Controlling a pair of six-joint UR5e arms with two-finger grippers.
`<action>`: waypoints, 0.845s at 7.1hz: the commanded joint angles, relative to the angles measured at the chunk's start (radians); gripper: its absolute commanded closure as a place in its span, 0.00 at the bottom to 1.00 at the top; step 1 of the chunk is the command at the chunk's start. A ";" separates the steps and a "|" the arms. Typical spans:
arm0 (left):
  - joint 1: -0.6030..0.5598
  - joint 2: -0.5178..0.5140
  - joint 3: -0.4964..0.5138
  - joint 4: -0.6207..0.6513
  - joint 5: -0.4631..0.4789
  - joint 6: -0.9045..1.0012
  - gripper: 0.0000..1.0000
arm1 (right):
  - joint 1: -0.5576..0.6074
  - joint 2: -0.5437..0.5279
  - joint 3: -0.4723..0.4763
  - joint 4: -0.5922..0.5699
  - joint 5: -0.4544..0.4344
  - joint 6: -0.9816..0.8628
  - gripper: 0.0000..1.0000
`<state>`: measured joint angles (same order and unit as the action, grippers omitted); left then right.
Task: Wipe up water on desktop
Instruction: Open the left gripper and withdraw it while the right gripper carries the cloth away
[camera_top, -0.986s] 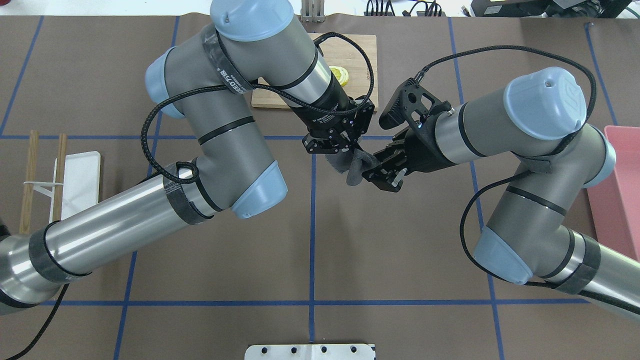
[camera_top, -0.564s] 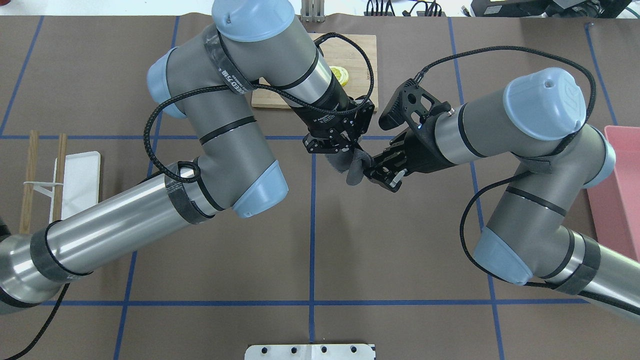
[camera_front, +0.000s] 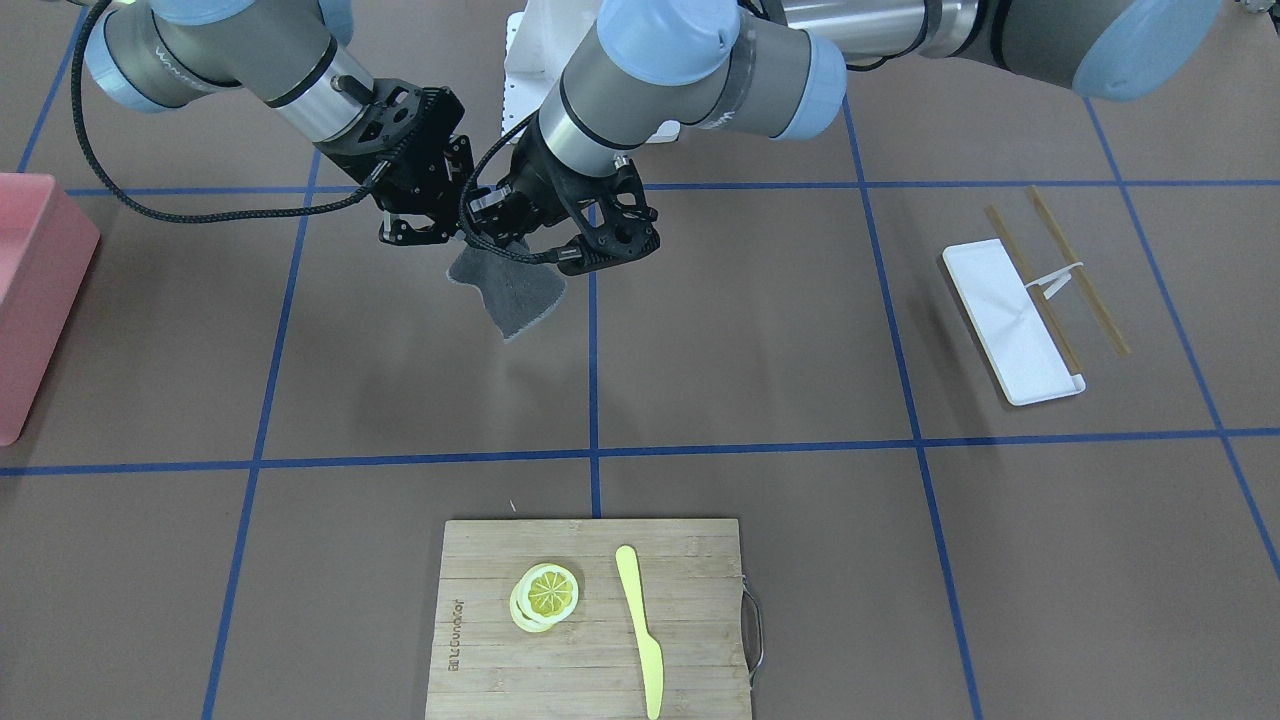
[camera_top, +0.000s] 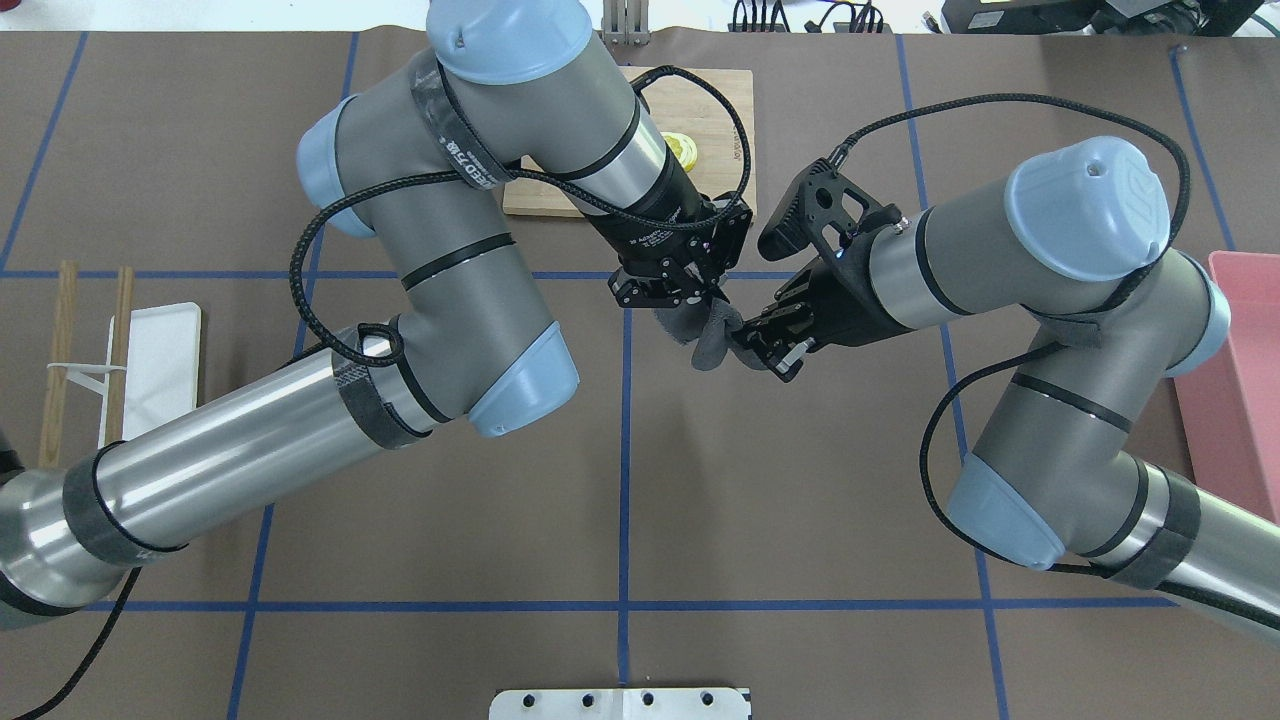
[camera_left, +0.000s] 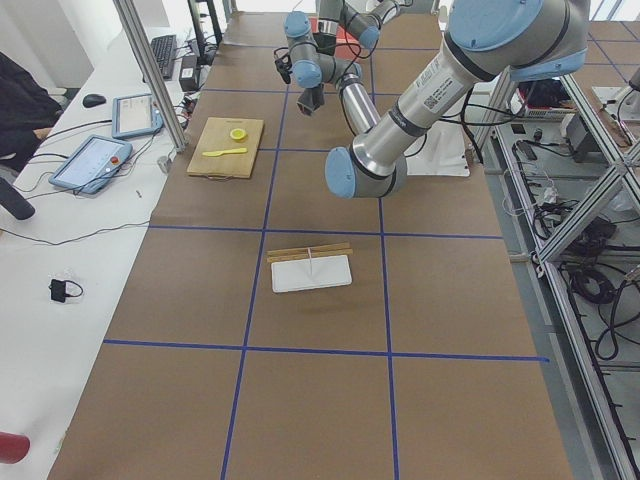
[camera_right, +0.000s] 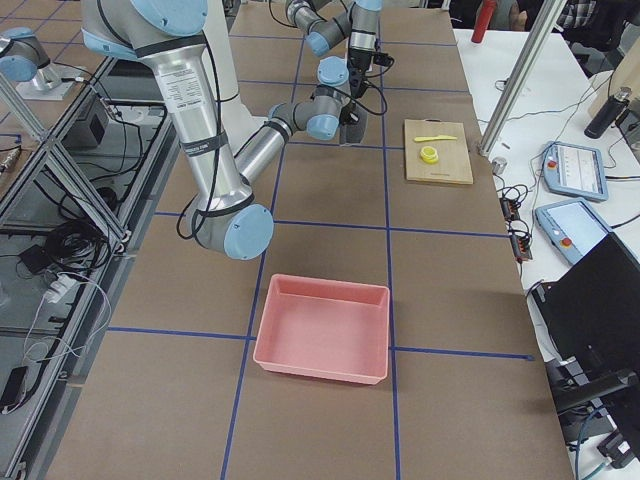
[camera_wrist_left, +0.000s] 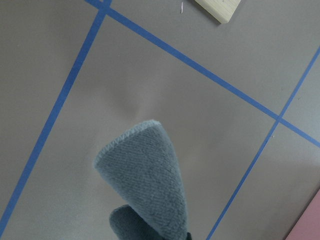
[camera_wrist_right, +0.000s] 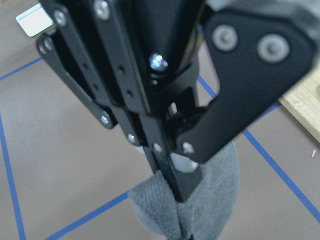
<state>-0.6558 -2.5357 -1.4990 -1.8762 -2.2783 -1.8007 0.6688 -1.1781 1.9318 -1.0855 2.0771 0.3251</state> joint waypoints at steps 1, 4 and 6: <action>0.013 0.006 0.023 -0.073 0.010 0.012 0.03 | -0.002 0.003 0.002 -0.001 0.004 0.087 1.00; -0.088 0.026 -0.010 -0.049 0.007 0.014 0.03 | 0.066 -0.130 0.097 -0.004 0.081 0.089 1.00; -0.172 0.053 -0.065 0.056 0.010 0.023 0.03 | 0.185 -0.254 0.150 -0.013 0.203 0.092 1.00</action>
<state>-0.7825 -2.5035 -1.5275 -1.8820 -2.2713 -1.7848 0.7820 -1.3535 2.0479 -1.0933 2.2064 0.4147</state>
